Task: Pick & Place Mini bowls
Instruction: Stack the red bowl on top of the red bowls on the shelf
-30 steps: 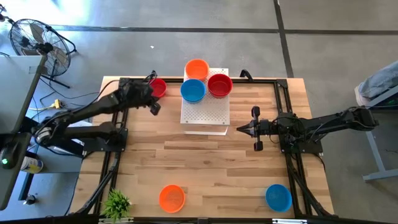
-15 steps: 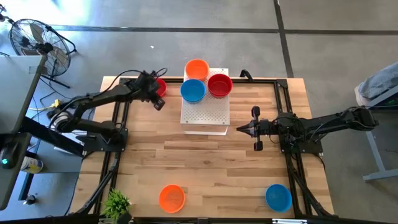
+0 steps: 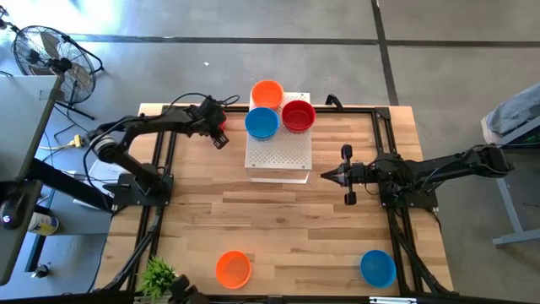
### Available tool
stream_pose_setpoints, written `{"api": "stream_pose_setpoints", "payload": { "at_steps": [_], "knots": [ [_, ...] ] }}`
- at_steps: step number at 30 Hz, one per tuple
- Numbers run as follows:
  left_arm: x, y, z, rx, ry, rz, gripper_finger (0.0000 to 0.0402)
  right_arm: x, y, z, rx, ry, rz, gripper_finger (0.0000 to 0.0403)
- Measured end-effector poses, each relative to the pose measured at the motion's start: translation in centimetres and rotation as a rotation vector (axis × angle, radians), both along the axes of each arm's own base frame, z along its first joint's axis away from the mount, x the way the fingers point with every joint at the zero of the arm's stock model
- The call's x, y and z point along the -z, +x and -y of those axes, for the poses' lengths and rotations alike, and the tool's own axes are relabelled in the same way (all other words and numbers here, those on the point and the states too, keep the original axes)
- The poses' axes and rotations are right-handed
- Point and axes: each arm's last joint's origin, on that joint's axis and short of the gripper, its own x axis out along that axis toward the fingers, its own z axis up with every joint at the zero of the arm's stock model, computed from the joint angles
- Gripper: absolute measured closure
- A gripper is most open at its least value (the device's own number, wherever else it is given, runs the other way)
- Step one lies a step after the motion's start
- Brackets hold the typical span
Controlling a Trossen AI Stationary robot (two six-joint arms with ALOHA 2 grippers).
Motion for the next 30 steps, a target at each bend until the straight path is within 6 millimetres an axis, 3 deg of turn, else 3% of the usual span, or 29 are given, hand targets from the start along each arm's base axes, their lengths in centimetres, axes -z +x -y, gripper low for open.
{"api": "stream_pose_setpoints", "payload": {
  "at_steps": [4, 10, 17, 24, 30],
  "knots": [
    [0.4, 0.2, -0.2, 0.019, 0.006, -0.015, 0.0280, 0.0, 0.0, 0.0, 0.000, 0.000, 0.000, 0.0401],
    [0.7, 0.2, -0.1, 0.051, -0.011, -0.037, 0.0389, 0.0, 0.0, 0.0, 0.000, -0.001, 0.000, 0.0401],
    [-1.4, -0.9, 1.9, 0.077, -0.100, -0.079, 0.0397, 0.1, 0.0, 0.0, 0.000, -0.001, -0.006, 0.0401],
    [-4.7, -1.1, 6.8, 0.158, -0.138, -0.018, 0.0398, 0.6, -0.1, 0.0, 0.009, -0.011, -0.021, 0.0401],
    [-6.2, -0.4, 12.7, 0.353, -0.204, 0.016, 0.0399, 1.0, -0.3, 0.1, 0.026, -0.021, -0.004, 0.0402]
  ]
}}
